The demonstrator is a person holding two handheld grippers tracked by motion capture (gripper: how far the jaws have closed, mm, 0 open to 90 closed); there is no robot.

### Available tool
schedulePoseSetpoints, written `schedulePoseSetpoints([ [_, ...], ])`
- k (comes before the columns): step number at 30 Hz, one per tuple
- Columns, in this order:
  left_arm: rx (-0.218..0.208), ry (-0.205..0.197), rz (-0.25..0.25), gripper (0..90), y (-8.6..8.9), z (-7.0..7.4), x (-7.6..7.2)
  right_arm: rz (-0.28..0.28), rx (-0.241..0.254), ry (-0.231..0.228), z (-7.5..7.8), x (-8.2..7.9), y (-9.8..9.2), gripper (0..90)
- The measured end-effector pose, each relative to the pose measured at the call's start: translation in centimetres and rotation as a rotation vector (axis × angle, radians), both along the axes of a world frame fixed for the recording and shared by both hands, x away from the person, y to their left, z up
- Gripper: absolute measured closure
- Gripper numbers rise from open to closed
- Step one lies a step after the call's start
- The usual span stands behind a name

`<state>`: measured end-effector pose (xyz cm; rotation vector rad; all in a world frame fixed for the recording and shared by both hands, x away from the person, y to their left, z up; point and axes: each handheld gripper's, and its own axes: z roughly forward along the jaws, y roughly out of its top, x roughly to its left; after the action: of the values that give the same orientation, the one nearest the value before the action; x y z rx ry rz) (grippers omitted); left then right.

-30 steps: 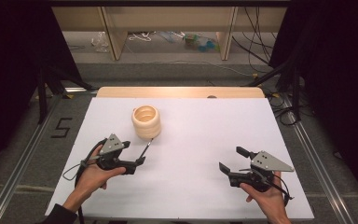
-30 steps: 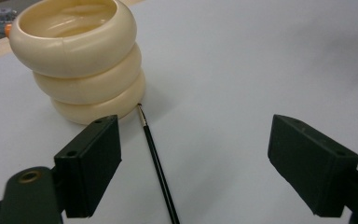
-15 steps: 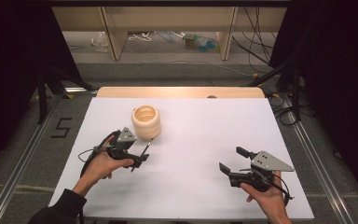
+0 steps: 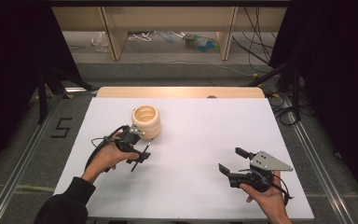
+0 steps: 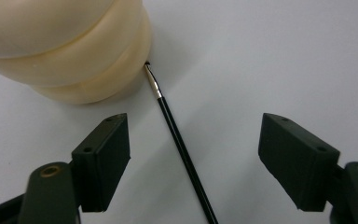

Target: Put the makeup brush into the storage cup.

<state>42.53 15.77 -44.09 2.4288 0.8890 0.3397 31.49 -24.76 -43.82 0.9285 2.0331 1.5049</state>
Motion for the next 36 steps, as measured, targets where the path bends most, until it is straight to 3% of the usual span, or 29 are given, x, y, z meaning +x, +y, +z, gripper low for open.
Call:
schedulePoseSetpoints([
  [2,-0.011,0.007,0.013,26.5,-0.2,-0.1,0.1,0.002,-0.001,0.003,0.0,0.0,0.0,16.0],
  [4,0.069,0.041,-0.005,29.1,-0.5,-0.1,0.6,0.005,0.001,0.003,0.0,0.0,0.1,16.0],
  [8,0.094,0.073,0.0,31.8,-0.8,-0.3,1.3,0.011,-0.003,0.01,0.0,0.0,0.1,16.0],
  [10,0.139,0.095,-0.017,34.3,-0.8,-0.1,1.7,0.009,-0.008,0.009,0.0,0.0,0.0,16.0],
  [16,0.161,0.128,-0.016,40.3,-1.2,-0.2,2.1,0.013,-0.002,0.011,-0.1,0.0,0.0,16.0],
  [17,0.163,0.149,-0.01,41.0,-1.4,-0.3,2.2,0.012,0.006,0.005,-0.1,0.0,0.2,16.0],
  [20,0.166,0.154,0.001,44.1,-1.4,-0.3,2.4,0.01,-0.001,-0.019,-0.1,0.2,0.1,16.0],
  [22,0.176,0.166,0.006,45.2,-1.4,-0.4,2.6,0.014,0.005,0.003,-0.1,0.1,0.2,16.0],
  [23,0.175,0.166,0.002,46.2,-1.4,-0.5,2.7,0.008,-0.016,0.011,0.0,0.0,0.1,16.0],
  [28,0.189,0.195,0.005,52.7,-1.8,-0.8,2.9,0.017,0.006,0.0,-0.2,0.1,0.2,16.1],
  [30,0.189,0.212,0.006,54.1,-1.9,-0.9,3.0,0.011,-0.019,0.011,-0.1,0.0,0.1,16.1],
  [36,0.208,0.24,0.008,59.9,-2.1,-1.2,3.4,0.014,-0.02,0.011,-0.1,0.0,0.1,16.1],
])
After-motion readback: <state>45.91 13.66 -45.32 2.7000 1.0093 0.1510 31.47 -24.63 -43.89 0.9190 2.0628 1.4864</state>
